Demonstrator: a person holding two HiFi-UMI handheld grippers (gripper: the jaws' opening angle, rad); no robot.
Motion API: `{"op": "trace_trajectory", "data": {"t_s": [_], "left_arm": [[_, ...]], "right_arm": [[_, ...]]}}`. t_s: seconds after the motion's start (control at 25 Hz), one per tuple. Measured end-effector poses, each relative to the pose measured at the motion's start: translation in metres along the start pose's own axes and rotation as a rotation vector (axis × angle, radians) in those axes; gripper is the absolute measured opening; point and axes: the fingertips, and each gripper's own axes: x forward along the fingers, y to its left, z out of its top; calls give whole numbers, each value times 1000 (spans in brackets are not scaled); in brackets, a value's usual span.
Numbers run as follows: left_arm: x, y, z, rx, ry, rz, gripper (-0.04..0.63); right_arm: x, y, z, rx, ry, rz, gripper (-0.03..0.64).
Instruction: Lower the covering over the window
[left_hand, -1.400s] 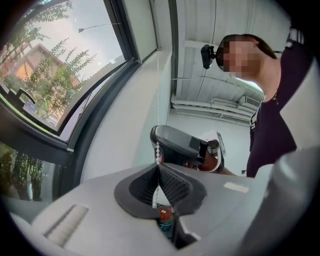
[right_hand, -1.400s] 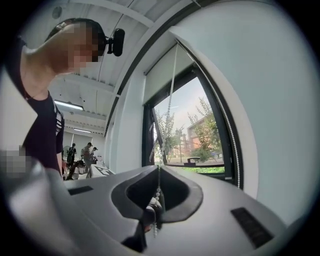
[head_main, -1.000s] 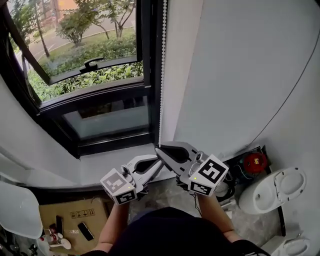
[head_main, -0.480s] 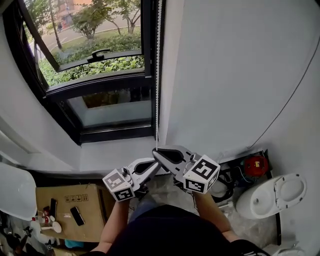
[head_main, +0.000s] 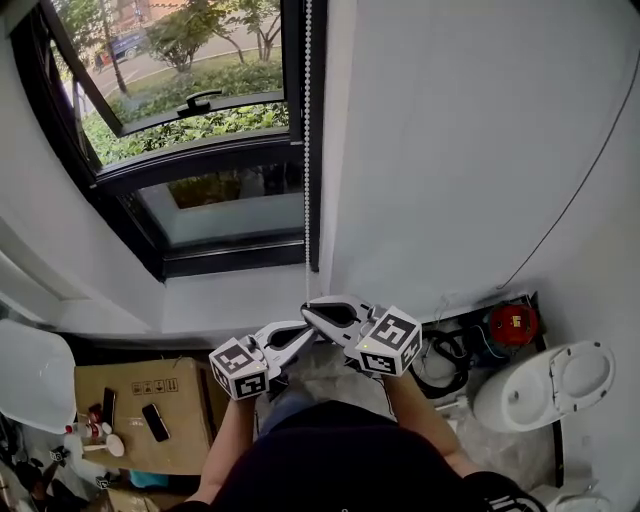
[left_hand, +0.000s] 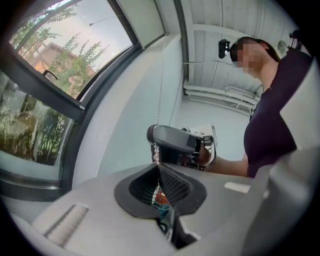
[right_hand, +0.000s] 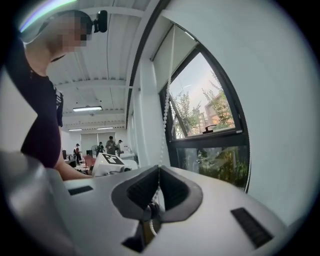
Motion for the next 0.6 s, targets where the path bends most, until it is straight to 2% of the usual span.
{"op": "trace_trajectory", "data": {"t_s": [0.12, 0.24, 0.4, 0.52, 0.6], "left_arm": [[-1, 2, -14, -57, 34, 0, 17], [3, 2, -30, -12, 111, 19, 17], [1, -6, -49, -17, 205, -26, 28], [-2, -8, -51, -29, 229, -24, 146], [-5, -10, -41, -21, 220, -32, 158]], "right_arm": [[0, -1, -15, 29, 36, 4, 17], [-2, -3, -29, 48, 61, 4, 17], [-7, -7, -31, 120, 23, 14, 16], [-13, -10, -32, 143, 13, 13, 17], [-16, -10, -31, 150, 7, 18, 16]]}}
